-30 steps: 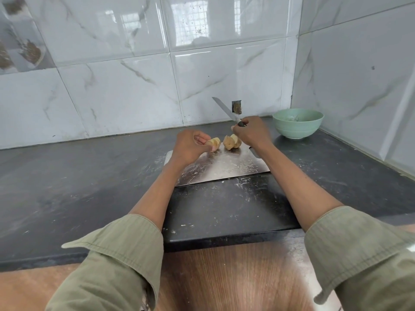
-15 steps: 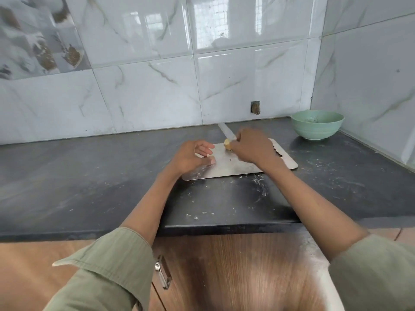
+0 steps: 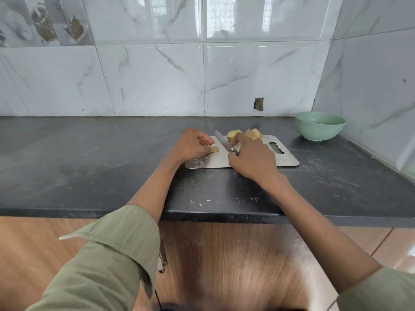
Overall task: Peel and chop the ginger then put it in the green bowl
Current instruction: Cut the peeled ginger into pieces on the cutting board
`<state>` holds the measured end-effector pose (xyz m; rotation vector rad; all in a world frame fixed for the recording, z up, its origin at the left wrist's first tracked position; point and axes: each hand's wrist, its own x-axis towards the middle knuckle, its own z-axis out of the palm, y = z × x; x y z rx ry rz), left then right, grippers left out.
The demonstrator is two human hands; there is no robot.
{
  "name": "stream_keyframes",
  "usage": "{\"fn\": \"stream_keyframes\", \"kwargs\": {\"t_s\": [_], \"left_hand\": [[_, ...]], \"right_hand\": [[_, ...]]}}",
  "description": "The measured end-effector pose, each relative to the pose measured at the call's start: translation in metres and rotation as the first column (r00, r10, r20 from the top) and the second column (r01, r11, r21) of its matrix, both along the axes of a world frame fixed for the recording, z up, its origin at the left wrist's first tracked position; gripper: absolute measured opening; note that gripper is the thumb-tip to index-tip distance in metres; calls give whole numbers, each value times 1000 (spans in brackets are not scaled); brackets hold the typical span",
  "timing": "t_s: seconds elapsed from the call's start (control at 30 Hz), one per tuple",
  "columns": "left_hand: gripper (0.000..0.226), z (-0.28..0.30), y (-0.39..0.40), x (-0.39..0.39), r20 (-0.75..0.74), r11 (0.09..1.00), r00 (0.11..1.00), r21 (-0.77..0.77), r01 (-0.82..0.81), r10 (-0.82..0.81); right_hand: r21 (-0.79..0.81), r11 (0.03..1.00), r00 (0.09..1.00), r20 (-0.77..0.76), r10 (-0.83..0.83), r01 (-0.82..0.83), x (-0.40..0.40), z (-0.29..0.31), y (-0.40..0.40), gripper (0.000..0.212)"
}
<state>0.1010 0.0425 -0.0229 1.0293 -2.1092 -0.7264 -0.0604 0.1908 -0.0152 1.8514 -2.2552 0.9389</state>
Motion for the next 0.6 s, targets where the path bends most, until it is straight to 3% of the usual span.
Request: {"fn": "stream_keyframes", "kwargs": {"t_s": [0.27,0.6], "left_hand": [[7,0,3,-3,24,999,1000,-51,-9,10],[13,-2,4,-5,7,996,1000,-83,-14,14]], "right_hand": [[19,1000,986,-165,-1,4,20,14,13,34],[22,1000,980,-199,10,-6,30,7,17,25]]}}
